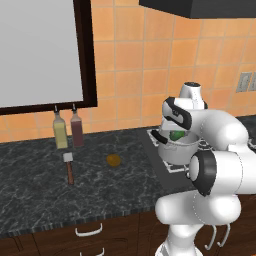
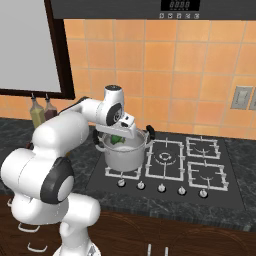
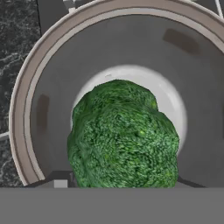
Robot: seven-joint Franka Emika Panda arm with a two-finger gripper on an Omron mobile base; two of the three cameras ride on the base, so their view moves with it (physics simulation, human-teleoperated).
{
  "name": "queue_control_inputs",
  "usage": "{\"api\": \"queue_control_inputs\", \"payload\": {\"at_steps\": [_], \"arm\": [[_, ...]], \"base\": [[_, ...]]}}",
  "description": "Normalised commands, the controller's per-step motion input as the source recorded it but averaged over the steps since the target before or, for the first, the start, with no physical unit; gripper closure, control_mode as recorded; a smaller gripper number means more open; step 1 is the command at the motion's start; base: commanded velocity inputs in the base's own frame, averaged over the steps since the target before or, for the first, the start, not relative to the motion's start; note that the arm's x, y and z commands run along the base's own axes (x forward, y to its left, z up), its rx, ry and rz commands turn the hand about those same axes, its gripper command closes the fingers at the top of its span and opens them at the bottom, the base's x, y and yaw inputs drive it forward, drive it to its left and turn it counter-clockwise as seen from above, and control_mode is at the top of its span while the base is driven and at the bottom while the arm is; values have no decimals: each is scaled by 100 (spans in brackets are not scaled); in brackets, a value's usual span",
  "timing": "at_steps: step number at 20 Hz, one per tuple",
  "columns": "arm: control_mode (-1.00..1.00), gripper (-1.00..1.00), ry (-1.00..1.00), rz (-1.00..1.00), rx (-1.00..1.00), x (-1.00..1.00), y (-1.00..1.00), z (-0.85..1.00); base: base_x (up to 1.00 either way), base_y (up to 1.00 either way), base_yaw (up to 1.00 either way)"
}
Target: Put the broccoli and avocado in the pot. Retrieve the spatula and lightly stir the vegetables in the pot.
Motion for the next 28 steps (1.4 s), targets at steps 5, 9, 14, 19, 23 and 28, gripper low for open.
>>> {"api": "queue_control_inputs", "payload": {"at_steps": [5, 9, 14, 19, 23, 28], "arm": [[-100, 100, 1, 0, 0, 0, 0, -20], [-100, -100, 1, 0, 0, 0, 0, -14], [-100, -100, 0, 0, 0, 0, 0, 0], [-100, -100, -1, 0, 4, 0, -1, 22], [-100, -100, -22, 0, 5, -15, 1, 88], [-100, -100, -22, 0, -7, -53, 7, 100]], "base": [[0, 0, 0], [0, 0, 0], [0, 0, 0], [0, 0, 0], [0, 0, 0], [0, 0, 0]]}}
